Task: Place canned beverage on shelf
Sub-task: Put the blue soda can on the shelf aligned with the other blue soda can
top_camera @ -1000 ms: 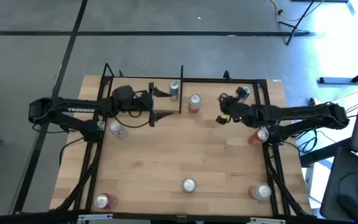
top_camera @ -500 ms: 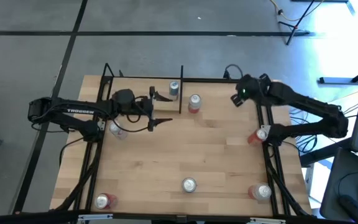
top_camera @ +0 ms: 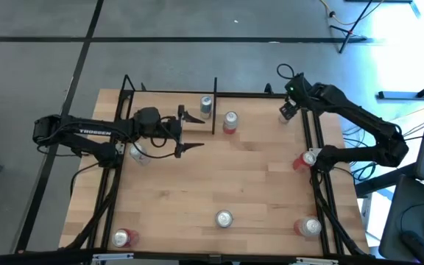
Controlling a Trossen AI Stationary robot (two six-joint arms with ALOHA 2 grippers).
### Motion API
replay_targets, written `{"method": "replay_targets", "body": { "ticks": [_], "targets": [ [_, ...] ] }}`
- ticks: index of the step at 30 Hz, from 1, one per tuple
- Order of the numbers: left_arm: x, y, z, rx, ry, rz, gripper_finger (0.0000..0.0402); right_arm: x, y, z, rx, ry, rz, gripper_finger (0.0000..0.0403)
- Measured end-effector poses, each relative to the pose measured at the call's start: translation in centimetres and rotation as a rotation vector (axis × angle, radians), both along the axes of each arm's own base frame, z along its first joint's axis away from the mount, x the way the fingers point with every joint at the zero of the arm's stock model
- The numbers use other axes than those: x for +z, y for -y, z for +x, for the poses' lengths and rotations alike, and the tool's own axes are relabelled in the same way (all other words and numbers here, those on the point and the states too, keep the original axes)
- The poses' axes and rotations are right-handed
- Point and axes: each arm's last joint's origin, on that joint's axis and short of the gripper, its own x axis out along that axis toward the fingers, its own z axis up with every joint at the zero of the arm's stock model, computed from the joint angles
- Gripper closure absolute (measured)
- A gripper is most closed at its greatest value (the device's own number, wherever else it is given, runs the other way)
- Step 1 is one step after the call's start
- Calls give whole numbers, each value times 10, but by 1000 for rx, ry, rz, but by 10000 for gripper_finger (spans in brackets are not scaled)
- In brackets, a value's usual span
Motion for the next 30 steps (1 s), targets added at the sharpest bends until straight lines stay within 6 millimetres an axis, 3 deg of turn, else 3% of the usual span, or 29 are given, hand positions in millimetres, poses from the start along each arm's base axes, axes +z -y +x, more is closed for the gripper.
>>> {"method": "replay_targets", "body": {
  "ticks": [4,17,30],
  "targets": [
    [0,0,0,0,0,0,47,-5,4,1,-18,5,18,80],
    [0,2,0,-6,-2,0,46,-39,49,0,-113,40,200,95],
    [0,2,0,-6,-2,0,46,-57,56,6,-82,-14,302,102]
  ]
}}
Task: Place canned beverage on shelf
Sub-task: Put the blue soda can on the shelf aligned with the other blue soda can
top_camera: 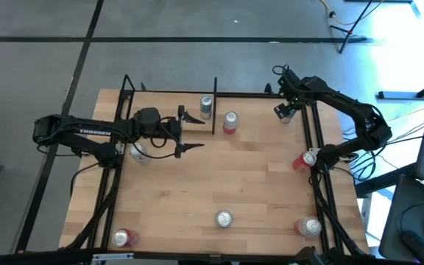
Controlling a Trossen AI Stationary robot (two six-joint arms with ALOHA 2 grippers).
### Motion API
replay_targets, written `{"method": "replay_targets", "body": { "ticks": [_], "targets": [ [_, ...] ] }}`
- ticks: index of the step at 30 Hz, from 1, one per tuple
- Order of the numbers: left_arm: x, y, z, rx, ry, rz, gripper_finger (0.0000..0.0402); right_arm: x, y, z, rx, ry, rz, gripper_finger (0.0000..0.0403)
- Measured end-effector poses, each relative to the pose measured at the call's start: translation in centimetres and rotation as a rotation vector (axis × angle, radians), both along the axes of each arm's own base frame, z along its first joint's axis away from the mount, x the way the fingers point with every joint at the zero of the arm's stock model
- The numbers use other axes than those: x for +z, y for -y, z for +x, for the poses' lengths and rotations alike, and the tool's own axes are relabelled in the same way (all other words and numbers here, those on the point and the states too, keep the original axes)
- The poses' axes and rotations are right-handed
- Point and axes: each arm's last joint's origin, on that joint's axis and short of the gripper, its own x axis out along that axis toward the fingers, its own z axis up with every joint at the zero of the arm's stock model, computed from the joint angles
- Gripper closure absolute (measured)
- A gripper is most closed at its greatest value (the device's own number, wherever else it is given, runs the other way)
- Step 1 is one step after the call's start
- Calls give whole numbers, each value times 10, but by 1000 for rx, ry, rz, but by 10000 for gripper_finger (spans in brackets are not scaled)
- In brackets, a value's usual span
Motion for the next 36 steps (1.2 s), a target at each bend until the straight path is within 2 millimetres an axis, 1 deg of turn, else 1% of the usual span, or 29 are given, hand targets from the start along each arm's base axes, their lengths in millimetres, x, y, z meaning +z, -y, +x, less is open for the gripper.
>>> {"method": "replay_targets", "body": {
  "ticks": [2,6,9,13,15,18,22,30,36],
  "targets": [
    [0,0,0,0,0,0,46,0,0,0,8,-4,2,122],
    [0,0,0,0,0,0,46,1,-1,-1,21,-7,10,191],
    [0,0,0,0,0,0,46,1,-3,1,33,-12,16,197],
    [0,0,0,0,0,0,46,3,-12,9,86,-18,11,197],
    [0,0,0,0,1,0,46,5,-22,15,122,-5,26,197],
    [0,0,0,0,0,0,46,13,-38,28,171,18,22,197],
    [0,0,0,0,0,0,46,26,-63,47,253,42,33,197],
    [0,5,1,-20,-1,0,46,52,-120,87,418,184,34,197],
    [0,6,1,-27,-1,6,46,58,-159,120,577,308,53,197]
  ]
}}
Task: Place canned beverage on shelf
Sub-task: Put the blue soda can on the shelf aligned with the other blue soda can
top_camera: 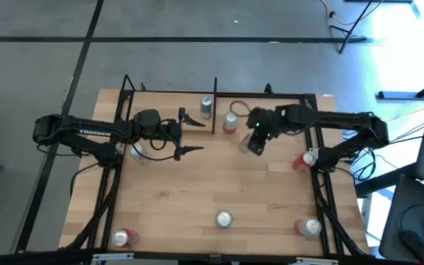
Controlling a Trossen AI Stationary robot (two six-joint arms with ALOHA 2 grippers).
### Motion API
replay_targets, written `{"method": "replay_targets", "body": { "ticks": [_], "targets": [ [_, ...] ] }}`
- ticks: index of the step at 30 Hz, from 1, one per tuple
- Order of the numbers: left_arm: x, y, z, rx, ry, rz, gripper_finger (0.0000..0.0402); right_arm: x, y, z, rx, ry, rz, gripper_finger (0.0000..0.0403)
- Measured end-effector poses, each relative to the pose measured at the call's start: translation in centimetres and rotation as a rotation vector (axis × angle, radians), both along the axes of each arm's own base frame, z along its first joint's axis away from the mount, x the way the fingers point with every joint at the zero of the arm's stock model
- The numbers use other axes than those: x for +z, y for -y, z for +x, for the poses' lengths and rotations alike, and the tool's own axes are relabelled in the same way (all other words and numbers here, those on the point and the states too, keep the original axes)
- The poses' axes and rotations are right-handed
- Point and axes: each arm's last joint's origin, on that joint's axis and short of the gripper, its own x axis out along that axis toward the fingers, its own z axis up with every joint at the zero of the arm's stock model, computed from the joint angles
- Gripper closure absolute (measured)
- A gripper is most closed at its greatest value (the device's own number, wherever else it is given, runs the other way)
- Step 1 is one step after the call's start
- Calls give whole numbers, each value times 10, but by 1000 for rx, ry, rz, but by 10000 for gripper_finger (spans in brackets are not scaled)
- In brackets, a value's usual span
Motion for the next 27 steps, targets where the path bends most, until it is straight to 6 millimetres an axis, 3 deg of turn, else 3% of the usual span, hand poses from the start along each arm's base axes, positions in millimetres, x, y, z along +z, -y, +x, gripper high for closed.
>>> {"method": "replay_targets", "body": {
  "ticks": [8,16,23,27],
  "targets": [
    [0,2,0,5,3,-53,46,0,-35,61,201,3,-53,197],
    [-2,0,0,59,-19,-58,46,-15,-38,112,298,-101,-34,197],
    [-2,0,0,59,-25,-59,46,-43,-31,129,317,-193,-22,197],
    [-3,0,0,60,-27,-59,46,-47,-31,131,319,-195,-23,195]
  ]
}}
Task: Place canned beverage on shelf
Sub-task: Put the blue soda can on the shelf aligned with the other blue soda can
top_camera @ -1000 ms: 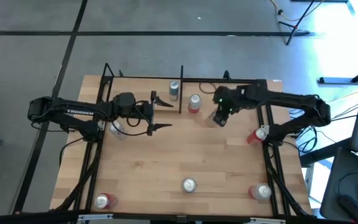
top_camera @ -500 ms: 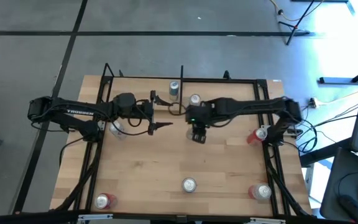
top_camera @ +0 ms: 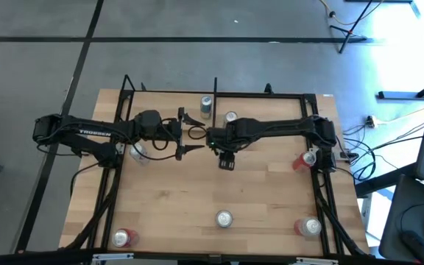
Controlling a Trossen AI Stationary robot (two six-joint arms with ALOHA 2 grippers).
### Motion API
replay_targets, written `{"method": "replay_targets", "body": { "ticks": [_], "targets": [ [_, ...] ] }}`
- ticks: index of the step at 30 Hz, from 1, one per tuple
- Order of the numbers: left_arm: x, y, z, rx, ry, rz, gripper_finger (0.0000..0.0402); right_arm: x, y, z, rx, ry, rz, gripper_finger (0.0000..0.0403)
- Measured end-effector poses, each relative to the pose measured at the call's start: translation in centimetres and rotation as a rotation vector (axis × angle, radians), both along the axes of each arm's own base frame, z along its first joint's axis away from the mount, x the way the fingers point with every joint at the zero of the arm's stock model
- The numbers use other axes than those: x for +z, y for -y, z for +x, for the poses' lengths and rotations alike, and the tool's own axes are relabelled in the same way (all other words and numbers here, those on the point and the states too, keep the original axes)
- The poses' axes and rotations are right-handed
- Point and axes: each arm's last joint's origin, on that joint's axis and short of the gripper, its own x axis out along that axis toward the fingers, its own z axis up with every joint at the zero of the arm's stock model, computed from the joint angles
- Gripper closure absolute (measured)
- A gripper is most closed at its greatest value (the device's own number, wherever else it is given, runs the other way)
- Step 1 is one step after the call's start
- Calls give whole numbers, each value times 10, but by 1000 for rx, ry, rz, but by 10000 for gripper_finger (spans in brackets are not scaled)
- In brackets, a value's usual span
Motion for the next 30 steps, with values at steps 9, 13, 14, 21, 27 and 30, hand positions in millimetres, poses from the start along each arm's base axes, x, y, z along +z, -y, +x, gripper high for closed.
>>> {"method": "replay_targets", "body": {
  "ticks": [9,13,14,21,27,30],
  "targets": [
    [0,0,0,-1,-5,-1,46,4,0,0,21,20,-3,72],
    [-1,0,0,-1,-7,-1,46,19,-1,-8,23,53,-1,38],
    [-1,0,0,-1,-7,-1,46,25,-1,-11,23,69,-1,32],
    [-3,-2,2,44,-10,-22,46,64,-7,-59,28,141,-49,19],
    [-4,-2,15,95,-18,-71,46,47,-7,-120,36,364,-103,18],
    [-6,0,31,97,-38,-71,46,29,-3,-149,84,549,-211,18]
  ]
}}
